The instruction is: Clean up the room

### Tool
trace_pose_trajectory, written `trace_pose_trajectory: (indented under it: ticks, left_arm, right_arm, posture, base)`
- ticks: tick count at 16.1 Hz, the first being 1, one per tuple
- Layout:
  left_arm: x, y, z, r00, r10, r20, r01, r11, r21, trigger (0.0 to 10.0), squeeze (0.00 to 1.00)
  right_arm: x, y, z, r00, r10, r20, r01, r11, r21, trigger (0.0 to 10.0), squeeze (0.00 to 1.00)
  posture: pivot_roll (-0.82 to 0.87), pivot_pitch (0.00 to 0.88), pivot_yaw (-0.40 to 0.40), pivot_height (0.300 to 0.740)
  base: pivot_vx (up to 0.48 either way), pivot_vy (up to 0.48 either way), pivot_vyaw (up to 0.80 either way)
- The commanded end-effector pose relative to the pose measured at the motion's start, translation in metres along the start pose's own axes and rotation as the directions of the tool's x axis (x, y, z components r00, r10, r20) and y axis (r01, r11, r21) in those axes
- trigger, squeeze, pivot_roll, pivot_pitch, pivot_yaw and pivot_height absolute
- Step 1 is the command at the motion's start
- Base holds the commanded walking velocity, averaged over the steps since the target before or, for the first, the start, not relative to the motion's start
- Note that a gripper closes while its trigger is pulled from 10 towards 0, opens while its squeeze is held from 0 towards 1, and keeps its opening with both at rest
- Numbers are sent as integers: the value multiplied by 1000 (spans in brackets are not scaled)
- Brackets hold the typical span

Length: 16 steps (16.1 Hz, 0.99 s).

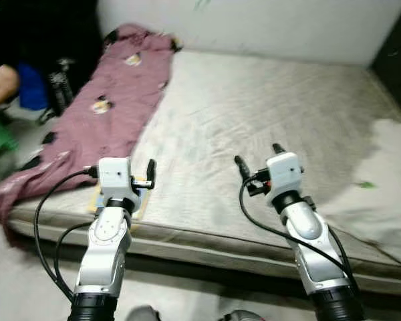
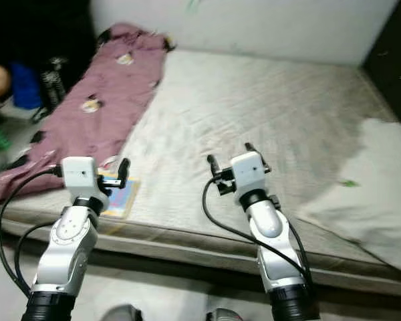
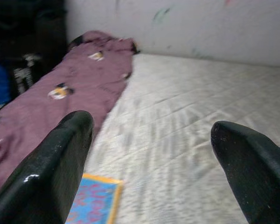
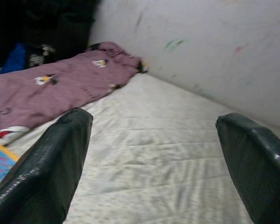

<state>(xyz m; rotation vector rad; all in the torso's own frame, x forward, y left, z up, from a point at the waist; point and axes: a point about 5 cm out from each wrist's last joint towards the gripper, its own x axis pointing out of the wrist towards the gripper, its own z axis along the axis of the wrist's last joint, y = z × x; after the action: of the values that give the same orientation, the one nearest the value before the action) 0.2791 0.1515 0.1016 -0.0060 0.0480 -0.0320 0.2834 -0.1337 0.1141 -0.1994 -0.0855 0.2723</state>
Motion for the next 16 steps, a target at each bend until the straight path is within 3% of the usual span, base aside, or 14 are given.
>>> trace_pose_trajectory:
  ticks: [1, 16]
  left_arm:
    - [-1, 9, 2, 1000, 27, 4, -27, 1000, 13, 10000, 0]
    - [0, 6, 6, 999, -14, 45, 16, 999, -30, 10000, 0]
  right_arm:
    - [3, 6, 7, 999, 21, 27, -21, 1000, 7, 10000, 0]
    - [5, 3, 7, 999, 12, 30, -12, 1000, 13, 10000, 0]
  posture:
    - [20, 0, -29, 740]
    - [15, 0, -29, 740]
  base:
    - [0, -334, 0]
    - [0, -21, 0]
